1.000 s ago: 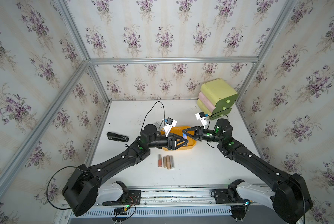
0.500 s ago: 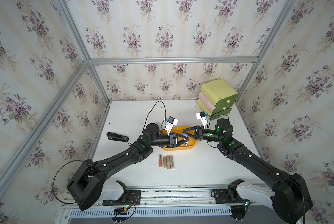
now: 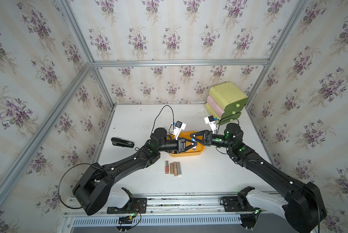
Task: Put the lipstick into the storage box
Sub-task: Place the lipstick in the storage box.
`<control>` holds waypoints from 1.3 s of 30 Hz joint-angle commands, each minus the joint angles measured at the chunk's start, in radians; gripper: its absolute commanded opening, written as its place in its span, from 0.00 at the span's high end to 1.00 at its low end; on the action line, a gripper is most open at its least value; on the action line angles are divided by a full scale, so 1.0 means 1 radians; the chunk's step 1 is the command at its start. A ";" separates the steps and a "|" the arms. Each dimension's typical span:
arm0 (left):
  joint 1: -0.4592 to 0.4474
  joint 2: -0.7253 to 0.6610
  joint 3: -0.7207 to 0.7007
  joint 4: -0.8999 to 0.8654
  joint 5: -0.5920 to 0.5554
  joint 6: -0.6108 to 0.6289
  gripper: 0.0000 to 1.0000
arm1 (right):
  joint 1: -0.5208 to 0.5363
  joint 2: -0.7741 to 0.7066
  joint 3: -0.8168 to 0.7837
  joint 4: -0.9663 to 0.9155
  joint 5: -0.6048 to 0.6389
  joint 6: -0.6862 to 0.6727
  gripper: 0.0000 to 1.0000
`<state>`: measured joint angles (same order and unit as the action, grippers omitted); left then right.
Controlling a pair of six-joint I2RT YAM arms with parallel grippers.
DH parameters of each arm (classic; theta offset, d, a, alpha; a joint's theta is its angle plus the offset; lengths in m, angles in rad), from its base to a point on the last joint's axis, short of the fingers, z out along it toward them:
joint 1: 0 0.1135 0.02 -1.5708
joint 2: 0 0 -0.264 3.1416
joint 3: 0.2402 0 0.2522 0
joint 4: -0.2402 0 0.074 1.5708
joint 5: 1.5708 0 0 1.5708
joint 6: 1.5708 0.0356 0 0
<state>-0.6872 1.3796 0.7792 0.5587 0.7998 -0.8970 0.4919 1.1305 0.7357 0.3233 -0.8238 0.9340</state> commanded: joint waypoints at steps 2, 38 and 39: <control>0.003 0.006 0.047 -0.109 -0.042 0.053 0.93 | -0.026 -0.048 0.030 -0.133 0.083 -0.092 0.25; -0.049 0.428 0.561 -1.108 -0.648 0.330 0.96 | -0.035 -0.082 0.065 -0.661 0.407 -0.426 0.00; -0.049 0.443 0.574 -1.109 -0.648 0.328 0.96 | -0.036 -0.082 0.064 -0.661 0.408 -0.429 0.00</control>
<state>-0.7372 1.7931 1.3270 -0.5293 0.1635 -0.5655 0.4561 1.0523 0.8021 -0.3473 -0.4194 0.5201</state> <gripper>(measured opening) 0.221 0.996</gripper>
